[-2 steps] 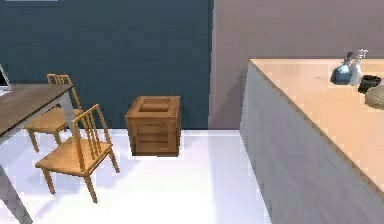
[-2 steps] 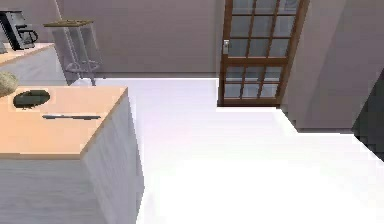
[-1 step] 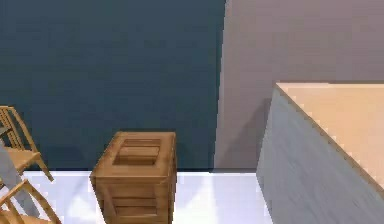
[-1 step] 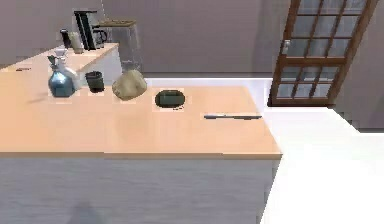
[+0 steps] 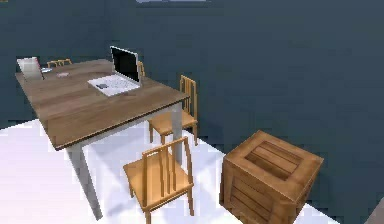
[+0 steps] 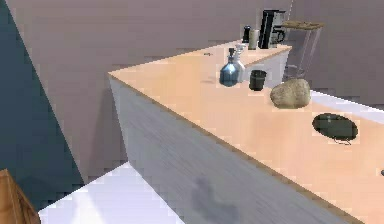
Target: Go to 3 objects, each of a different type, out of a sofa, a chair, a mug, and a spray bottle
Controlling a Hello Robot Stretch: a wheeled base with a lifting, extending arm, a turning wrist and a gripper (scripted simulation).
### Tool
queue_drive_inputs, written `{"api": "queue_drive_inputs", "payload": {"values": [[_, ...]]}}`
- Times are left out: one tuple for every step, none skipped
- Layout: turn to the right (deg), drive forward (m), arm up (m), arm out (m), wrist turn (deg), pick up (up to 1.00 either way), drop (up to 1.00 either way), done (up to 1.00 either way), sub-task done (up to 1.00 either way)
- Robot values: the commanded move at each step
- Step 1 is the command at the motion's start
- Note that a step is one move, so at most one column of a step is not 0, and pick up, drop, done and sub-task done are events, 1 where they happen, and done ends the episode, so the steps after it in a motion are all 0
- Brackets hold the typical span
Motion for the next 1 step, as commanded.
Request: {"api": "queue_drive_inputs", "payload": {"values": [[-12.0, 0.0, 0.0, 0.0, 0.0, 0.0, 0.0, 0.0, 0.0]]}}
